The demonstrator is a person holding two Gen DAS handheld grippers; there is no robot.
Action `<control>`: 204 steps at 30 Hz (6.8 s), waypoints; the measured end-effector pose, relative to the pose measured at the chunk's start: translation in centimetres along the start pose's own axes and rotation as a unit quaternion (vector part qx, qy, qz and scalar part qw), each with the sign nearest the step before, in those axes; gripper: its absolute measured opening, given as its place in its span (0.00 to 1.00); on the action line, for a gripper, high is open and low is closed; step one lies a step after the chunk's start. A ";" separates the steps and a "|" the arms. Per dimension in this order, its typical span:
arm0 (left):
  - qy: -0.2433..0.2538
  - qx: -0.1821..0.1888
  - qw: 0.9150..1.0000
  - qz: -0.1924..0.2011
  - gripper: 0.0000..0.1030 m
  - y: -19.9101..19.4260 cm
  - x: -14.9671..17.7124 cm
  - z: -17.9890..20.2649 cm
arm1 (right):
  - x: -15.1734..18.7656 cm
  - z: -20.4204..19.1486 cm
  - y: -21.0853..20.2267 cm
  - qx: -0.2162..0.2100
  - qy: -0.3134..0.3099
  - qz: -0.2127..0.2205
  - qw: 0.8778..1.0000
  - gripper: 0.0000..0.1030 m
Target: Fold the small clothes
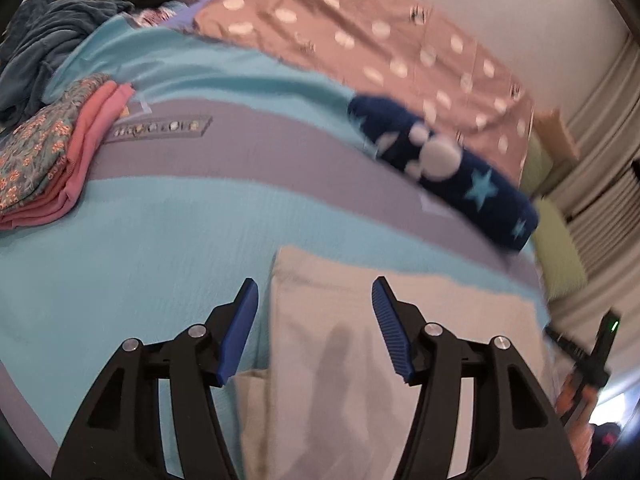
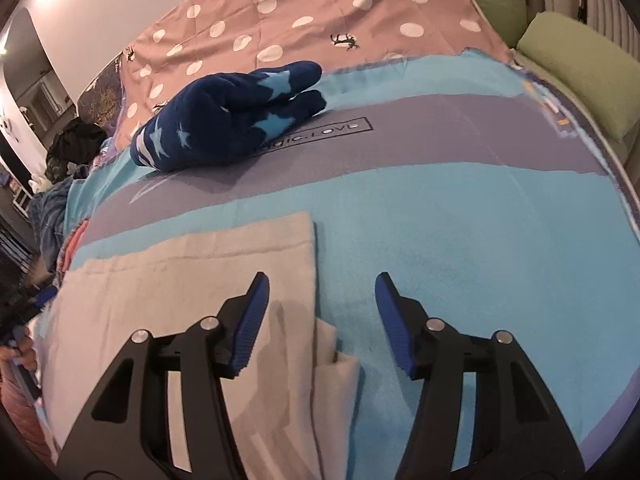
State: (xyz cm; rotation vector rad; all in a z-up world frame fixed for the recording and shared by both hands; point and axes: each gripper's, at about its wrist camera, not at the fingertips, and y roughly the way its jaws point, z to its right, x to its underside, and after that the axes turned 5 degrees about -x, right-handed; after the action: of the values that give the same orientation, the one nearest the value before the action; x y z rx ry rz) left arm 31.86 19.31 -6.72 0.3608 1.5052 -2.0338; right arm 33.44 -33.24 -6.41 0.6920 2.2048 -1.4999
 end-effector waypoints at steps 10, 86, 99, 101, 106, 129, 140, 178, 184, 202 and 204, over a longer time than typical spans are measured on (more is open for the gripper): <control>0.008 0.015 1.000 -0.004 0.02 0.4 -0.4 0.5 | -1.0 -1.8 -1.8 -0.028 -0.006 0.032 0.999 0.02; 0.019 0.076 0.995 -0.068 0.39 -16.0 23.1 -2.1 | 23.2 1.1 -15.9 -0.118 0.116 -0.015 0.986 0.48; -0.140 0.124 0.982 -0.029 0.12 -10.7 20.8 -3.9 | 20.4 2.2 -12.6 -0.138 0.201 0.012 0.970 0.13; -0.168 0.141 0.975 -0.034 0.05 -10.6 20.7 -4.7 | 20.3 2.5 -13.2 -0.148 0.208 0.019 0.967 0.09; -0.116 0.119 0.986 0.027 0.02 -14.9 20.1 -2.6 | 19.6 1.4 -16.4 -0.147 0.178 0.045 0.972 0.06; 0.070 -0.045 0.995 0.061 0.29 -22.1 19.2 6.8 | 27.8 2.9 -19.1 -0.186 0.136 -0.001 0.973 0.34; 0.362 0.068 0.918 -0.144 0.41 -4.7 22.8 37.0 | 28.4 3.6 -18.9 -0.256 0.141 0.009 0.956 0.39; 0.283 0.020 0.955 0.082 0.73 -14.3 20.8 26.2 | 27.9 -0.1 -23.9 -0.111 0.080 0.066 0.988 0.32; 0.120 -0.044 0.987 0.094 0.77 -19.4 21.2 9.4 | 27.3 -8.3 -22.7 -0.078 -0.073 0.050 0.993 0.34; -0.019 -0.016 0.995 0.101 0.77 -22.4 26.1 -10.2 | 32.9 -36.9 -11.4 -0.112 -0.443 -0.050 0.888 0.45; -0.021 -0.009 0.994 0.104 0.77 -22.4 26.2 -11.3 | 33.6 -38.4 -10.4 -0.103 -0.468 -0.051 0.876 0.47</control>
State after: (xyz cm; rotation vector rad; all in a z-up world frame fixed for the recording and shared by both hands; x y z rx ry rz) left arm -3.66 26.76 -6.80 0.4447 1.3983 -1.8518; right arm -1.20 5.57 -3.97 -0.2248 1.5868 -1.2203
